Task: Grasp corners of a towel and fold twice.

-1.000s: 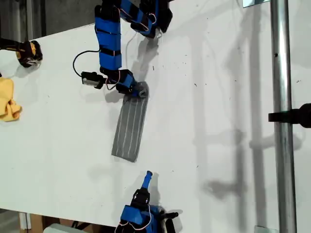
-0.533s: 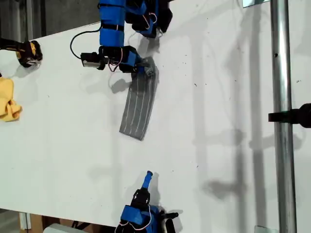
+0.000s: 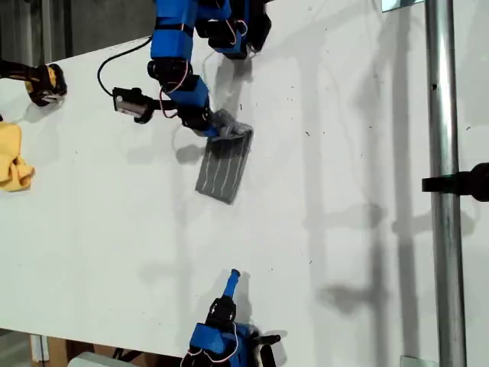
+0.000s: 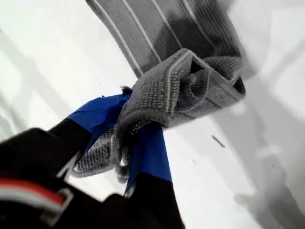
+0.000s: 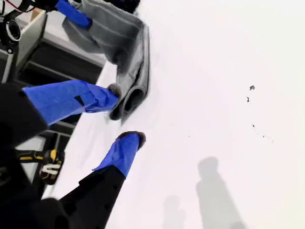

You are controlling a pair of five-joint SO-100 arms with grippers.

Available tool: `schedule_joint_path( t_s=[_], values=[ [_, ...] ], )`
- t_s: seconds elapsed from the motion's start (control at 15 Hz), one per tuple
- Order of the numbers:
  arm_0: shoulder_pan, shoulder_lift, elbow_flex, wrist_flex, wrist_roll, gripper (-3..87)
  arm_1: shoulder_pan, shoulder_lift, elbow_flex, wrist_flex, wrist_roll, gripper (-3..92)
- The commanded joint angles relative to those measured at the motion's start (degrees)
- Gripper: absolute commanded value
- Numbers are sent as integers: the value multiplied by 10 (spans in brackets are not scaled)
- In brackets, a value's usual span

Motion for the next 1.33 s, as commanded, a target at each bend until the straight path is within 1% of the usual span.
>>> schedule_joint_path(
  t_s=[0.0, 0.2, 0.4, 0.47, 0.6, 0.67, 0.73, 0.8, 0.87, 0.93, 1.0, 1.13, 1.2, 1.27],
  values=[
    [3, 4, -10, 3, 1, 142, 11, -66, -58, -87, -22, 0],
    [3, 4, -10, 3, 0, 142, 10, -162, -70, -207, -22, 0],
    [0, 4, -8, 3, 0, 142, 19, -300, -92, -308, -20, 0],
    [0, 4, -8, 3, 0, 141, 24, -353, -111, -325, -18, 0],
    [0, 4, -8, 3, -2, 141, 33, -438, -174, -319, -22, 2],
    [1, 4, -9, 3, -3, 141, 34, -454, -219, -283, -22, 42],
    [3, 4, -9, 3, -4, 140, 35, -459, -272, -234, -25, 136],
    [3, 4, -9, 3, -5, 140, 35, -439, -303, -217, -40, 307],
    [3, 4, -8, 3, -5, 140, 35, -399, -323, -207, -69, 400],
    [2, 4, -7, 3, -5, 140, 40, -352, -341, -190, -81, 402],
    [0, 4, -7, 3, -5, 140, 47, -303, -356, -160, -91, 360],
    [-1, 4, -5, 1, -4, 140, 67, -186, -348, -112, -100, 199],
    [-1, 4, -4, 1, -4, 140, 76, -111, -313, -106, -107, 146],
    [-1, 4, -3, -1, -4, 140, 85, -32, -261, -99, -107, 134]
  ],
)
